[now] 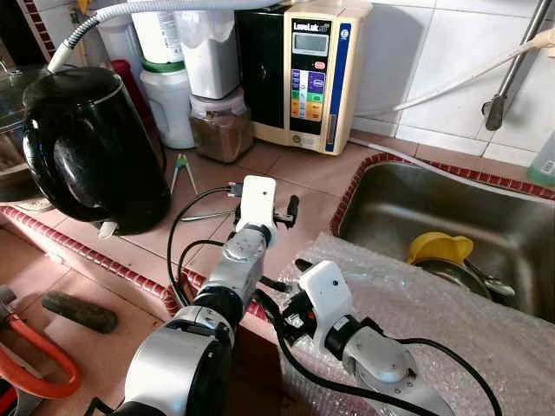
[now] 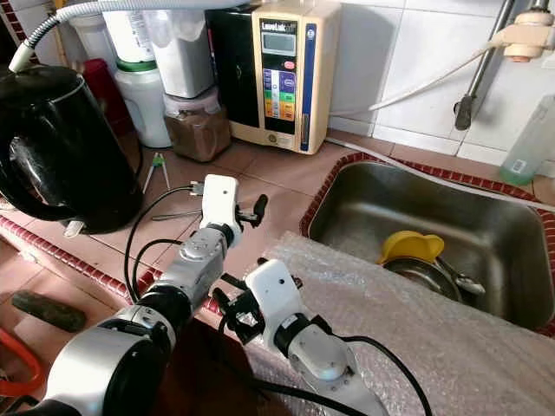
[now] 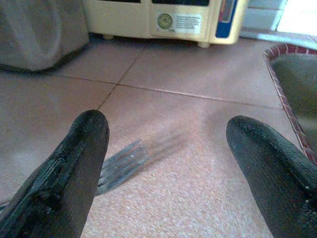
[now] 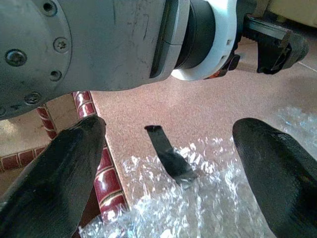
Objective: Kitchen organization
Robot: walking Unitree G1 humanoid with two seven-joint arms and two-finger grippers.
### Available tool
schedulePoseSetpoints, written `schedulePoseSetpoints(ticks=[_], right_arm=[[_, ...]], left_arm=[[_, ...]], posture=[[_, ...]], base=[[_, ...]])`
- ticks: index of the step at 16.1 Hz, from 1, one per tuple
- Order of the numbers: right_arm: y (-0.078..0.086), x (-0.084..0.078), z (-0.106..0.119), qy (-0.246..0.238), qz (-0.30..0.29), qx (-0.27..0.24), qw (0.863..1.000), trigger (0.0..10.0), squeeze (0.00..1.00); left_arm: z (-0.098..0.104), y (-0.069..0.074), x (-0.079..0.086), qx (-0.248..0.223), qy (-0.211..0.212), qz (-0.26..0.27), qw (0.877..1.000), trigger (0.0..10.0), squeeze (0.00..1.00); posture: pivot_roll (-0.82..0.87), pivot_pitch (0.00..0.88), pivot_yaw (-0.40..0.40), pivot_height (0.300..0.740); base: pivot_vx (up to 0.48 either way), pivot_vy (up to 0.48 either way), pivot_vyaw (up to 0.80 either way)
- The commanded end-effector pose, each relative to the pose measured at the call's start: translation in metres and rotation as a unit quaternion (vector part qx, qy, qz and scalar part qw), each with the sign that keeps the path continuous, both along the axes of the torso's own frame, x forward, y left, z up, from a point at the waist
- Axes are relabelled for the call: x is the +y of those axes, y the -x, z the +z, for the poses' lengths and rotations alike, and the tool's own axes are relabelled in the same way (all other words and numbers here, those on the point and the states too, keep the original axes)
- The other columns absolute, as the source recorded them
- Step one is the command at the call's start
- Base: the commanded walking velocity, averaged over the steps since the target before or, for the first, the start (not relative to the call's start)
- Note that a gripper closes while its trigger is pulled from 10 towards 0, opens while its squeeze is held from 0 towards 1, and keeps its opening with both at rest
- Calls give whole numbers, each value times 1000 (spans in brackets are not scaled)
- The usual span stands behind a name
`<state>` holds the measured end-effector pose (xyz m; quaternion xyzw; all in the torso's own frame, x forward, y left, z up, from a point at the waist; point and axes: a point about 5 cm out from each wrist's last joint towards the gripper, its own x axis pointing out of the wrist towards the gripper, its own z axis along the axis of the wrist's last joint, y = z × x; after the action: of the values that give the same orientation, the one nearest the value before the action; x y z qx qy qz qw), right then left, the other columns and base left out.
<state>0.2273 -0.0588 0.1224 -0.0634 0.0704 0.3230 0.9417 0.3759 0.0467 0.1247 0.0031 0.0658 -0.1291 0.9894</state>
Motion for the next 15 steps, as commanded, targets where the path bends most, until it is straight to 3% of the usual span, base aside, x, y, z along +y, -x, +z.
schedulePoseSetpoints(ticks=[1, 3, 9, 10, 12, 13, 14, 15], right_arm=[[1, -2, 4, -3, -6, -5, 1000, 10000, 1000], [1, -2, 4, -3, -6, -4, 1000, 10000, 1000], [2, -1, 4, -2, -7, -3, 1000, 10000, 1000], [3, -1, 4, -3, -7, -2, 1000, 10000, 1000], [3, -1, 4, -3, -8, 0, 1000, 10000, 1000], [4, -1, 4, -3, -8, 0, 1000, 10000, 1000], [5, -1, 3, -3, -9, 2, 1000, 10000, 1000], [5, -1, 3, -3, -10, 2, 1000, 10000, 1000]], left_arm=[[-8, 3, 2, 9, -17, 4, 1000, 10000, 0], [-12, 3, 11, 8, -42, 32, 999, 10000, 0], [-25, 8, 13, 41, -45, 34, 998, 10000, 0], [-27, 9, 11, 45, -38, 30, 998, 9255, 0], [-26, 10, 5, 45, -36, 19, 998, 10000, 0], [-26, 10, 3, 46, -35, 16, 998, 9020, 0], [-26, 11, 1, 49, -31, 14, 998, 6078, 0], [-27, 11, 1, 51, -28, 13, 998, 4353, 0]], posture=[[-48, 0, 69, 740], [-52, 0, 66, 740], [-58, 0, 63, 740], [-63, 0, 63, 740], [-68, 0, 63, 740], [-73, 0, 63, 740], [-77, 0, 64, 740], [-77, 0, 64, 740]], base=[[0, 0, 0], [0, 0, 0], [0, 0, 0], [0, 0, 0], [0, 0, 0], [0, 0, 0], [0, 0, 0], [0, 0, 0]])
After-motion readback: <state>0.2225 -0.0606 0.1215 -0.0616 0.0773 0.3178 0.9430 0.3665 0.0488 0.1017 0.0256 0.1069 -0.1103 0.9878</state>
